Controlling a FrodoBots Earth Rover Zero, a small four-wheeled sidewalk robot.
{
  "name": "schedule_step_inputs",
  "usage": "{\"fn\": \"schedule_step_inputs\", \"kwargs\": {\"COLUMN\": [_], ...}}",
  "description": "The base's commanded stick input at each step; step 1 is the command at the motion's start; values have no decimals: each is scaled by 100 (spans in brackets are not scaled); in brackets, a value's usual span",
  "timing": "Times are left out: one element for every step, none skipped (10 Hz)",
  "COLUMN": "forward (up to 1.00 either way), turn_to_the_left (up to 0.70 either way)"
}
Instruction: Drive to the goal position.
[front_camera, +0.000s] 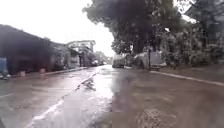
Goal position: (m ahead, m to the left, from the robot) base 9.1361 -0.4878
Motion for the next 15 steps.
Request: {"fn": "schedule_step_inputs", "kwargs": {"forward": [100,100,100,100,100,100,100,100,100,100,100,100,100,100,100], "turn_to_the_left": [0,0,12,27,27,27,2,0,0,0,0,0,0,0,0]}}
